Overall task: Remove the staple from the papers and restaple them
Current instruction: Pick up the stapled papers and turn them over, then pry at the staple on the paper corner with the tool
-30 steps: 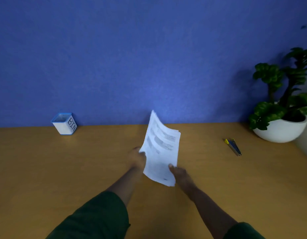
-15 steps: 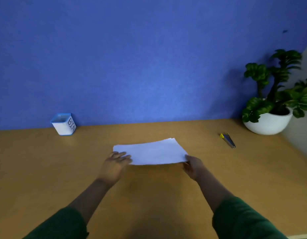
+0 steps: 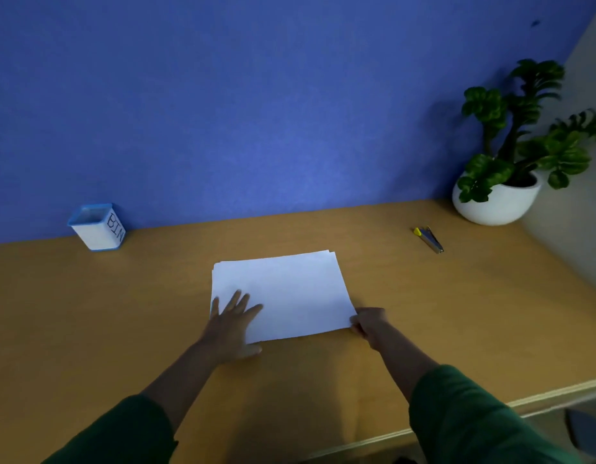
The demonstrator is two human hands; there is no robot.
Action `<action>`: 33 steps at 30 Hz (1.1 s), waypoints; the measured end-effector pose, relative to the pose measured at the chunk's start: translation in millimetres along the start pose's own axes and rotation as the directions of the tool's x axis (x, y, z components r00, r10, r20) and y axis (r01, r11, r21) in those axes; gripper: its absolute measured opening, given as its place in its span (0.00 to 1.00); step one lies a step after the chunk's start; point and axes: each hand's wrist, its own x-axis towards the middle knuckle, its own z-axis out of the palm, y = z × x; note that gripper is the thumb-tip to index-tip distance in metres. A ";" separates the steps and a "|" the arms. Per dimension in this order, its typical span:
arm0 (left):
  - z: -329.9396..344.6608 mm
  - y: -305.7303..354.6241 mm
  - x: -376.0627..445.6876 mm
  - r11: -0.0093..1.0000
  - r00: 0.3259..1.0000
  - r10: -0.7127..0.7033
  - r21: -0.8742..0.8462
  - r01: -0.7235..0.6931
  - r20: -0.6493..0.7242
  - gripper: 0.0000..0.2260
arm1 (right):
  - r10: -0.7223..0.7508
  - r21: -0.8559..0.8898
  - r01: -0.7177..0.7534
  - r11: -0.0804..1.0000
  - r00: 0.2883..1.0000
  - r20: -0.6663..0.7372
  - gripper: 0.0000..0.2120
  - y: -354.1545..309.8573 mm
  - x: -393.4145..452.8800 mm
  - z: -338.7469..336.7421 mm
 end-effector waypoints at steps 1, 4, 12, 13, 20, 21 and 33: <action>-2.0 10.8 5.3 0.999 1.000 0.030 -0.022 -0.030 -0.002 0.39 | 0.000 0.000 0.000 1.000 1.000 -0.004 0.17 4.3 1.4 1.6; -7.1 49.8 18.1 0.991 0.997 0.071 -0.110 -0.075 -0.038 0.38 | -0.013 0.049 0.013 0.999 1.000 -0.002 0.15 15.7 2.8 4.0; 33.5 136.9 31.8 0.973 0.975 0.220 -0.081 -0.216 0.043 0.35 | -0.124 0.062 0.121 0.991 0.991 0.057 0.01 30.7 12.1 -2.4; 39.1 138.9 33.6 0.976 0.978 0.208 -0.067 -0.207 0.016 0.35 | -0.150 0.019 0.149 0.989 0.986 0.071 0.03 29.7 14.9 -5.5; 48.5 144.4 58.2 0.995 0.989 0.034 -0.086 -0.047 -0.145 0.33 | -0.329 -0.280 0.287 0.916 0.937 -0.115 0.10 -15.2 64.8 -86.0; 47.6 148.1 61.7 0.995 0.983 0.010 -0.095 -0.027 -0.183 0.36 | -0.338 -0.286 0.285 0.915 0.928 -0.156 0.11 -22.7 76.0 -103.7; 35.4 179.6 87.6 0.956 0.923 -0.259 -0.212 0.203 -0.286 0.41 | -0.361 -0.466 0.217 0.858 0.900 -0.245 0.22 -57.1 181.7 -214.1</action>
